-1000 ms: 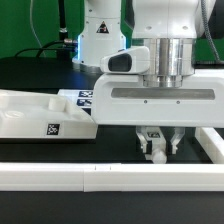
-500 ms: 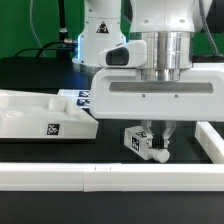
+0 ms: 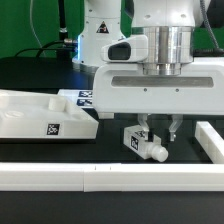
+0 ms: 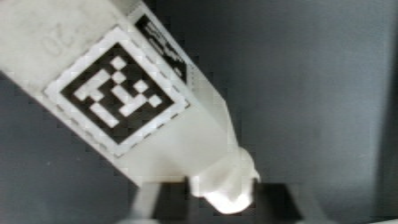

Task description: Assemble one leg

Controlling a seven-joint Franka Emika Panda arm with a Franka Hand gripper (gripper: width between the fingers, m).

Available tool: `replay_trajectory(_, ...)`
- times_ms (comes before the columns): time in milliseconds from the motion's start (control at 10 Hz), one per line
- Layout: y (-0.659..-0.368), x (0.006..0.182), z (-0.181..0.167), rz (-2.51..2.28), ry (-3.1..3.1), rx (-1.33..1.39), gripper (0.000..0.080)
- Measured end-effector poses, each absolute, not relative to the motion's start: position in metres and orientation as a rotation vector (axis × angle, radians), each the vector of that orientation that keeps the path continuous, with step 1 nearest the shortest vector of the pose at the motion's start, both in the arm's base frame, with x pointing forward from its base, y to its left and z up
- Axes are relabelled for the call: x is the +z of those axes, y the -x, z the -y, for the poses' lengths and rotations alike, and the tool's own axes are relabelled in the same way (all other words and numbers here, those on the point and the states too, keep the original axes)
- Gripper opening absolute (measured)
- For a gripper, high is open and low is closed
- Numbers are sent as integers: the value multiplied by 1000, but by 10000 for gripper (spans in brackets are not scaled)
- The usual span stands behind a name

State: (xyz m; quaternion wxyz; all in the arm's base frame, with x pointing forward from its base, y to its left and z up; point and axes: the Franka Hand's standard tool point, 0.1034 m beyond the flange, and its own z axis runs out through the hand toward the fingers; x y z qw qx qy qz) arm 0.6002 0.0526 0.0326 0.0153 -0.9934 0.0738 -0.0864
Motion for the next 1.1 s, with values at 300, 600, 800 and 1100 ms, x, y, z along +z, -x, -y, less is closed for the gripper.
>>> replay_trajectory(300,-599,42,-42,131,3130,-300,528)
replay_trajectory(600,-580,20,-35,265,3138,-282,642)
replay_trajectory(800,-576,11,-36,264,3140,-262,648)
replay_trajectory(1100,-575,8,-36,265,3140,-256,649)
